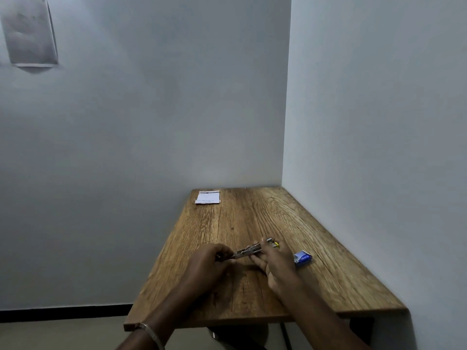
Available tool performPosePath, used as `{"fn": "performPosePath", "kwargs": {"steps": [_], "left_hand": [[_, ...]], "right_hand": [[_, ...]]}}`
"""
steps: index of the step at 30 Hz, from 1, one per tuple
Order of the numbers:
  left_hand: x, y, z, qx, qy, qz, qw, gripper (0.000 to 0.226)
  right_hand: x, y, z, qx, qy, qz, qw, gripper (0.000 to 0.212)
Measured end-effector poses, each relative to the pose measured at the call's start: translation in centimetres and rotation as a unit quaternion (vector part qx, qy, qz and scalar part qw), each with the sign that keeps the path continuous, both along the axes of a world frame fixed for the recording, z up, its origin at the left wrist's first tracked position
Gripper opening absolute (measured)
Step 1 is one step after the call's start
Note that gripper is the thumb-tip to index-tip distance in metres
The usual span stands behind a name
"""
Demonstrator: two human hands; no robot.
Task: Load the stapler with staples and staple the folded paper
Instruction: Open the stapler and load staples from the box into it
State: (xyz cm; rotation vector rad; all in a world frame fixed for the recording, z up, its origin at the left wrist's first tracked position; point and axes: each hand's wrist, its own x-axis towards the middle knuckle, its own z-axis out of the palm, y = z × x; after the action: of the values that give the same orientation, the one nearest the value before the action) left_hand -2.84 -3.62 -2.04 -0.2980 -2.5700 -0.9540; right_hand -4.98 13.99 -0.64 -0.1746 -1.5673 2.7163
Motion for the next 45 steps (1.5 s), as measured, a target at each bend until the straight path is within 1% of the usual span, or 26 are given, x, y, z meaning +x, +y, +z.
{"fn": "performPosePath", "kwargs": {"steps": [2,5,7,8,10,14,16,18,19,21,23,25,29,31,36,40,43,45], "left_hand": [[-0.3,0.7,0.3,-0.016,0.003,-0.023,1.000,0.021],[-0.7,1.6,0.4,-0.024,0.008,-0.039,0.999,0.020],[-0.8,1.9,0.2,-0.029,0.017,-0.028,0.999,0.017],[-0.9,1.9,0.1,-0.031,0.021,-0.018,0.999,0.016],[-0.9,1.8,-0.1,-0.043,0.028,0.002,0.999,0.014],[-0.8,1.7,-0.1,-0.073,0.048,0.026,0.996,0.015],[-0.9,1.6,-0.2,-0.075,0.052,0.028,0.995,0.015],[-0.9,1.6,-0.2,-0.081,0.053,0.029,0.995,0.015],[-0.9,1.7,-0.2,-0.082,0.055,0.029,0.995,0.015],[-1.0,1.7,-0.3,-0.080,0.058,0.033,0.995,0.014],[-1.0,1.7,-0.4,-0.076,0.062,0.040,0.994,0.014],[-1.0,1.7,-0.4,-0.073,0.064,0.042,0.994,0.015],[-0.9,1.8,-0.4,-0.076,0.063,0.044,0.994,0.016],[-0.9,1.8,-0.4,-0.082,0.065,0.046,0.993,0.015],[-0.9,1.8,-0.4,-0.084,0.066,0.052,0.993,0.013],[-0.9,1.8,-0.4,-0.085,0.069,0.042,0.993,0.016],[-0.8,2.0,-0.4,-0.089,0.072,0.038,0.993,0.017],[-0.8,2.0,-0.3,-0.076,0.075,0.039,0.994,0.016]], "right_hand": [[-0.1,-0.1,0.0,0.031,0.002,0.007,0.999,0.030],[-0.1,-0.4,-0.2,0.107,0.013,0.013,0.994,0.030],[-0.2,-0.3,-0.4,0.203,0.043,-0.007,0.978,0.032],[-0.3,-0.1,-0.5,0.276,0.071,-0.025,0.958,0.033],[-0.3,0.2,-0.6,0.400,0.127,-0.054,0.906,0.033],[-0.2,0.2,-0.4,0.530,0.178,-0.092,0.824,0.034],[0.1,0.1,-0.3,0.570,0.199,-0.108,0.790,0.039],[0.4,0.2,-0.3,0.583,0.211,-0.115,0.776,0.044],[0.5,0.2,-0.3,0.589,0.211,-0.115,0.772,0.044],[0.8,0.1,-0.5,0.609,0.209,-0.114,0.757,0.034],[1.1,0.0,-0.8,0.641,0.207,-0.101,0.733,0.020],[1.2,0.0,-1.1,0.661,0.213,-0.083,0.715,0.017],[1.3,-0.1,-1.0,0.664,0.200,-0.061,0.717,0.024],[1.3,-0.4,-0.8,0.657,0.191,-0.058,0.727,0.027],[1.0,-0.6,-0.8,0.605,0.171,-0.059,0.776,0.027],[0.9,-0.5,-0.4,0.527,0.183,-0.046,0.829,0.020],[1.5,-1.0,-0.2,0.491,0.197,-0.005,0.849,0.022],[2.1,-1.7,-0.4,0.479,0.221,0.010,0.849,0.026]]}}
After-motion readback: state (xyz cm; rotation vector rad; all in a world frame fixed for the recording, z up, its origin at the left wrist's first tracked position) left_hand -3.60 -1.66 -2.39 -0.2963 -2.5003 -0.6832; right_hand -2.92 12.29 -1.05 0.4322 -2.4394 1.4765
